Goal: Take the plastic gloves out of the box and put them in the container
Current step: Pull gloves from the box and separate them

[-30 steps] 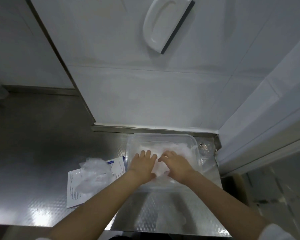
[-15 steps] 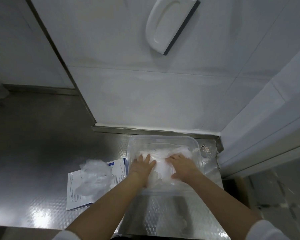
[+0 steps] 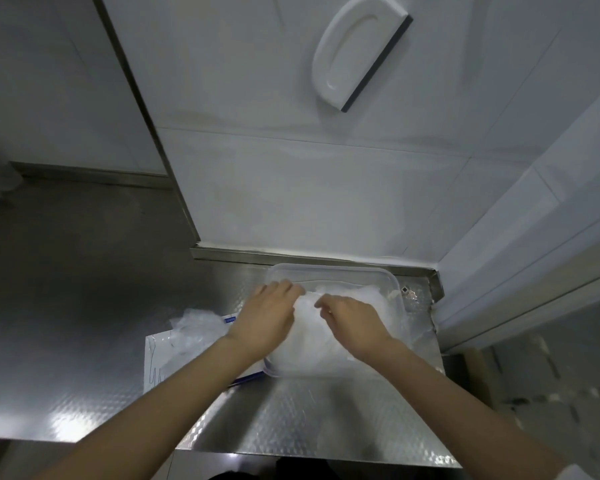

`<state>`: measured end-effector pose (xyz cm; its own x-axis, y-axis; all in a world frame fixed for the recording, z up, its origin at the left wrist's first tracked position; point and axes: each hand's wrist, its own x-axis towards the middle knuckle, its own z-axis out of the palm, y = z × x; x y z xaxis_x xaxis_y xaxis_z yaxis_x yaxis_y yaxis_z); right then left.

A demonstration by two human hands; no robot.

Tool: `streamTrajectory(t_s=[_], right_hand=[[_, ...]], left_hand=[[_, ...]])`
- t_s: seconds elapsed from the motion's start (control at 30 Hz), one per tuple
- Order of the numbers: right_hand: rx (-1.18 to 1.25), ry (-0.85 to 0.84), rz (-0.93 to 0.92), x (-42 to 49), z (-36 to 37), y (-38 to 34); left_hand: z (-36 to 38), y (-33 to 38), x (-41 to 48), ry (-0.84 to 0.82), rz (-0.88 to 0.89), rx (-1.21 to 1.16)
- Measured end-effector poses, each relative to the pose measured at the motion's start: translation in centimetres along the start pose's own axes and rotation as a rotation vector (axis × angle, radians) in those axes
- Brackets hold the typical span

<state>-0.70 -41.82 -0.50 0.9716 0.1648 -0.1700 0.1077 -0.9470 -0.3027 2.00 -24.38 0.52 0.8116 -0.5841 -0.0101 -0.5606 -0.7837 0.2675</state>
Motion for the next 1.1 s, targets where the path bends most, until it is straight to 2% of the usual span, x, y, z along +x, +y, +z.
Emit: streamTrajectory(t_s=[0.07,0.17,0.27,0.4,0.57,0.7,0.9,1.1], right_hand=[[0.114,0.108,-0.074,-0.5,-0.3,-2.7],[0.205,0.116,-0.224,-0.8,0.3,-6.8],[0.205,0.035,-0.29,-0.6,2.1,-10.3],[0.148,-0.076,-0.233,1.2,4.7,-13.0],[-0.112,-0.166,-0.171,3.0,5.8,-14.6],[-0.172,-0.149,-0.121,3.4,5.5,-15.2],[-0.005,-0.097,-0.042,3.4,4.1,-14.9],[0.225,0.117,0.043,3.5,1.8,-12.8]], left_hand=[[-1.1,-1.3,-1.9,0.161,-0.045,-0.087],[-1.2,-4.1,-4.7,0.206,-0.23,-0.089],[-0.2,-7.1,-7.3,0.115,-0.417,-0.062],[1.5,-9.3,-9.7,-0.073,-0.577,-0.086],[2.7,-9.8,-10.8,-0.121,-0.536,-0.237],[3.2,-10.4,-11.2,-0.139,-0.502,-0.265],[3.6,-11.2,-11.5,-0.148,-0.484,-0.222],[3.7,-11.5,-11.4,-0.18,-0.462,-0.129]])
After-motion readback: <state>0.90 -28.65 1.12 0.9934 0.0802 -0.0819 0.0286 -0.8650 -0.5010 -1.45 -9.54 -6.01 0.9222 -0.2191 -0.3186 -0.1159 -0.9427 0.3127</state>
